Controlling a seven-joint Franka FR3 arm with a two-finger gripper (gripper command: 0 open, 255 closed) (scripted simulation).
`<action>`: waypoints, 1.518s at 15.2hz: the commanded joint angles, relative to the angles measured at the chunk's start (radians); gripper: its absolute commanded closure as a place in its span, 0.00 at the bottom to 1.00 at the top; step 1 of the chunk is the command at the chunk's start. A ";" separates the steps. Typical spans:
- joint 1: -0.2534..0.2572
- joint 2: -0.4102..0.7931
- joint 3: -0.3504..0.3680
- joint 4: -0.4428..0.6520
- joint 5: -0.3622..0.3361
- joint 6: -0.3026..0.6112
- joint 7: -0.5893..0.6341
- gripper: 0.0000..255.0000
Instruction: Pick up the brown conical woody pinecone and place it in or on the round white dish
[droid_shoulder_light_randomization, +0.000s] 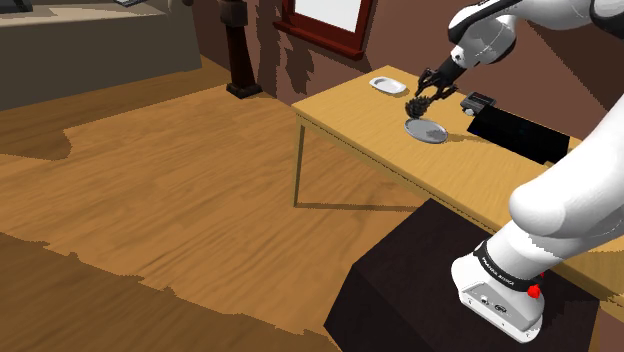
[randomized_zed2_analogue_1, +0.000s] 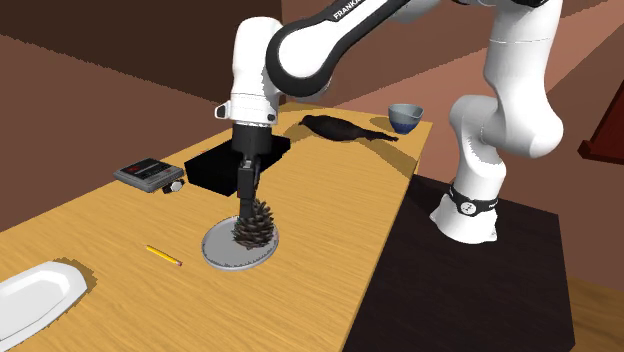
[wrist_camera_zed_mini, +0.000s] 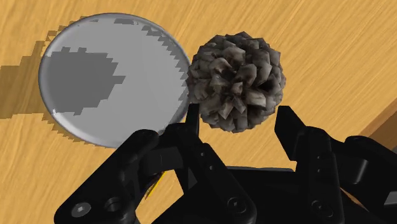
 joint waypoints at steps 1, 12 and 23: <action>-0.033 0.030 -0.021 0.059 0.005 -0.047 -0.042 1.00; -0.135 0.174 -0.058 0.233 0.047 -0.134 -0.172 1.00; -0.145 0.250 -0.036 0.193 0.107 -0.032 -0.241 1.00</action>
